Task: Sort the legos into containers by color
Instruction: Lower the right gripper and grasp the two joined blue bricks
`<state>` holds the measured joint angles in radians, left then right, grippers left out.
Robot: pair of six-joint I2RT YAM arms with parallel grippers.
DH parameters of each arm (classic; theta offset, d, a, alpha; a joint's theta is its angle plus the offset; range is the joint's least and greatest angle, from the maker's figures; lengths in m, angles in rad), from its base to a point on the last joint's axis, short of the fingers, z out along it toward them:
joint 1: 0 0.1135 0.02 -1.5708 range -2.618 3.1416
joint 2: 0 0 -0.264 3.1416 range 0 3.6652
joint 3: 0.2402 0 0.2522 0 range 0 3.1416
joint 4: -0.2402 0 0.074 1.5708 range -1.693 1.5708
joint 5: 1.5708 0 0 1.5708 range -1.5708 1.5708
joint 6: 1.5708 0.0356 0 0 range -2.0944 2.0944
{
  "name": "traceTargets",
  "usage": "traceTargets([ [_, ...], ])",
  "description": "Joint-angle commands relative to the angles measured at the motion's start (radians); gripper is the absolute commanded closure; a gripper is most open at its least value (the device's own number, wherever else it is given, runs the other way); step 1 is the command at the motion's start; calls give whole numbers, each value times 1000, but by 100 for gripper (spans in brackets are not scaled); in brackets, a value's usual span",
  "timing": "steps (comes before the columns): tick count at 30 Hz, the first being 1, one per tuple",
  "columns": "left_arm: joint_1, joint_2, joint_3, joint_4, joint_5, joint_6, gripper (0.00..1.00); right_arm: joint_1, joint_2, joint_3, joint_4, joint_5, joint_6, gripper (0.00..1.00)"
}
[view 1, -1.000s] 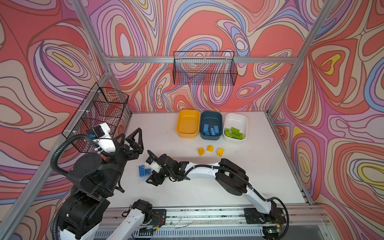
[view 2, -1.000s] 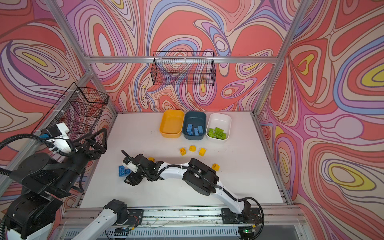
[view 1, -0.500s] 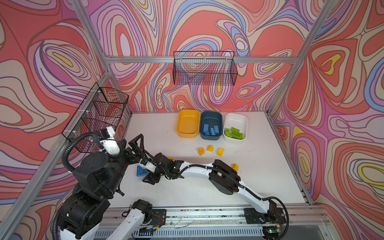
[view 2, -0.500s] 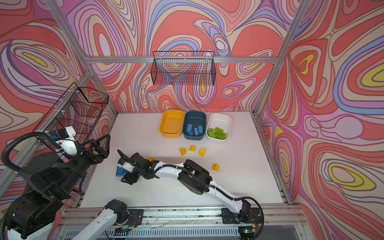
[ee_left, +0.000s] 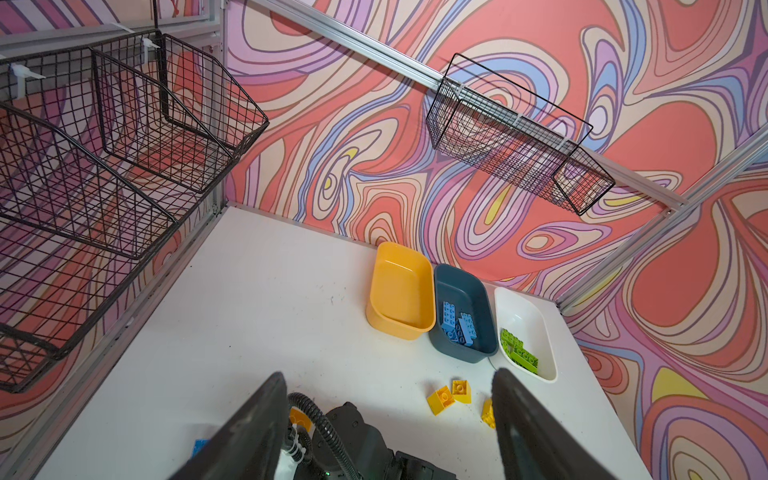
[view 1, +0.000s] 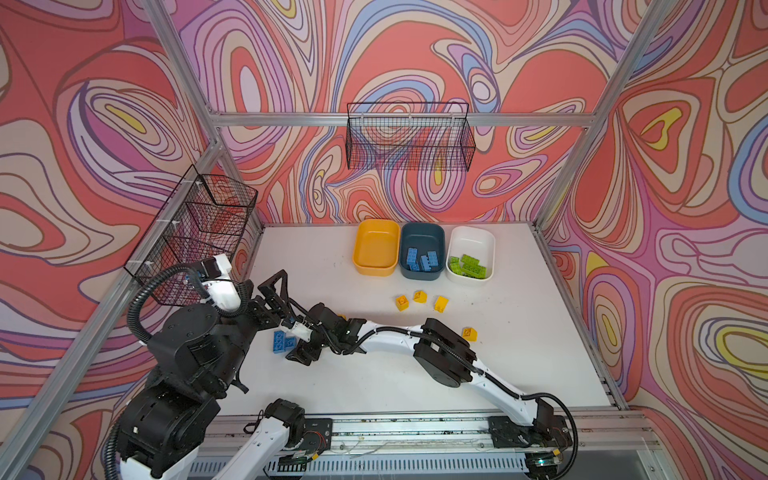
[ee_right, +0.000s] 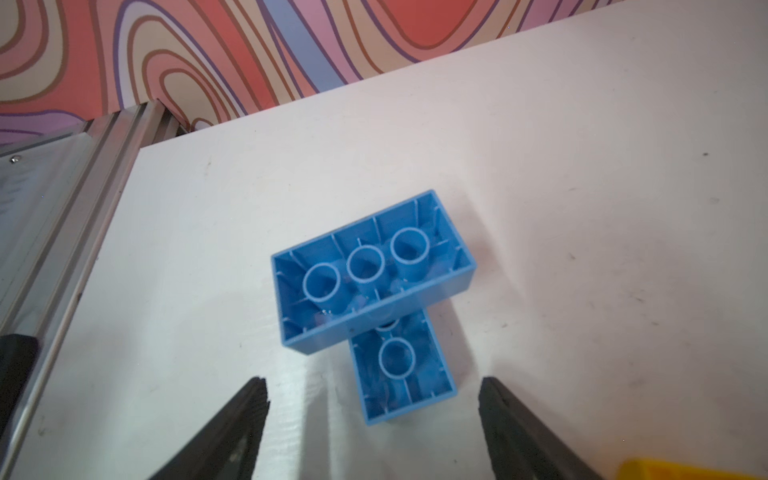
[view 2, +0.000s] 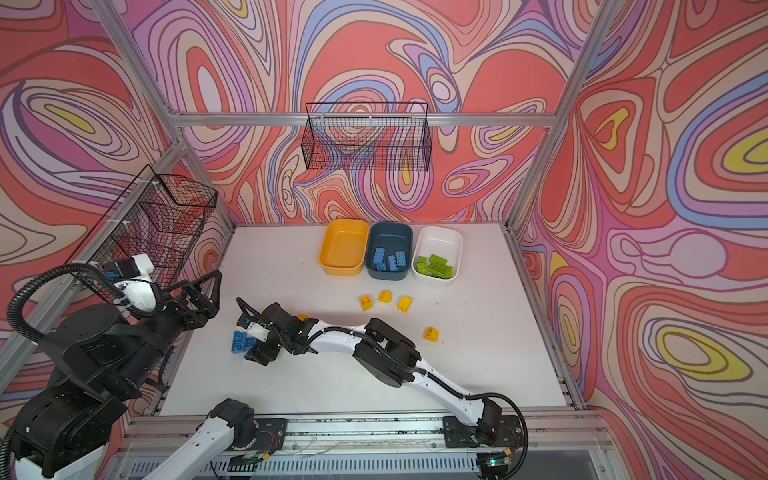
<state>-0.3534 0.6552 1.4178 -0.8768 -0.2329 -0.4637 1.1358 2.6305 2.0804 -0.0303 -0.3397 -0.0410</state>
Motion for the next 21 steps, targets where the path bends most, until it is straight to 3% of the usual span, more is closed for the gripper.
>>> traceTargets([
  [1,1,0,7,-26,-7,7,23,-2,53,38,-11,-39,-34,17],
  [9,1,3,-3,-22,-7,13,23,-3,59,14,3,-23,-81,27],
  [21,2,20,-31,0,-7,25,23,-4,-13,-142,105,40,-121,56],
])
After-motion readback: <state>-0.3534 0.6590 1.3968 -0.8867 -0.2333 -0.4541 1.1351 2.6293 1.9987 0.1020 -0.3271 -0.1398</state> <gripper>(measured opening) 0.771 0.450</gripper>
